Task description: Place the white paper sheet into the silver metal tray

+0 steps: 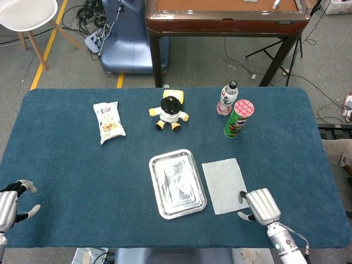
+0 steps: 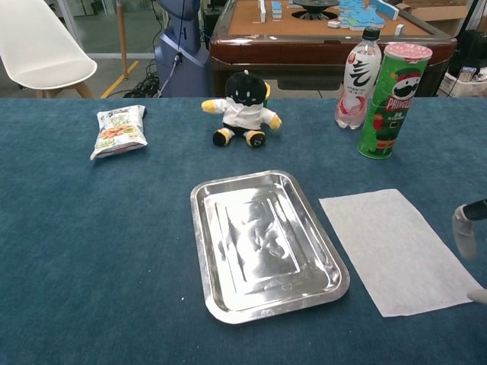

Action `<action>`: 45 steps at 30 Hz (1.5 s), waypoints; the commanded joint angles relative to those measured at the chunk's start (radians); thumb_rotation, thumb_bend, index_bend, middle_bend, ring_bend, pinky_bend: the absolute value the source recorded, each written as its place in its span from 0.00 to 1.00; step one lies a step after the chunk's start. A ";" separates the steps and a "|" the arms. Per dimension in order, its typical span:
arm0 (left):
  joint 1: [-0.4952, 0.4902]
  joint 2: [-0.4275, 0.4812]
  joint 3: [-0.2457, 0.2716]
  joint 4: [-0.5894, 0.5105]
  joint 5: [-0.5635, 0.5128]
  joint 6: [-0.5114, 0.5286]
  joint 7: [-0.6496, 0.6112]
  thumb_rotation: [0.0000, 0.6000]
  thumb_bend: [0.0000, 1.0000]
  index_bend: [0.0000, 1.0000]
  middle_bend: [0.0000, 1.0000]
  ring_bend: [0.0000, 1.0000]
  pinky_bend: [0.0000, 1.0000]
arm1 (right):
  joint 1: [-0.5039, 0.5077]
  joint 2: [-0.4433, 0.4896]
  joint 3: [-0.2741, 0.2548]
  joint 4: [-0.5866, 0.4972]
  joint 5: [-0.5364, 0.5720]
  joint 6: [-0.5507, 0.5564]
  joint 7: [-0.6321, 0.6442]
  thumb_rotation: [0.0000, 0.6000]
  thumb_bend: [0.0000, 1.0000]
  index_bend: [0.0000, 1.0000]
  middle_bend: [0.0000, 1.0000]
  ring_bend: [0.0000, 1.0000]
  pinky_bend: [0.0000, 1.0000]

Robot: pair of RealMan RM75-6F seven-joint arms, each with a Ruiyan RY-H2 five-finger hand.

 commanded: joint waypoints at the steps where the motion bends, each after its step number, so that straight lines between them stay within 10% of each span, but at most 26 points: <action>1: 0.001 0.001 0.000 -0.001 0.001 0.001 0.000 1.00 0.15 0.47 0.36 0.34 0.49 | 0.003 -0.006 -0.005 0.009 0.001 -0.010 -0.006 1.00 0.00 0.58 1.00 1.00 1.00; 45: 0.007 0.021 -0.003 -0.010 -0.011 -0.006 -0.034 1.00 0.15 0.45 0.36 0.35 0.49 | 0.057 -0.169 0.012 0.163 0.084 -0.094 -0.007 1.00 0.00 0.58 1.00 1.00 1.00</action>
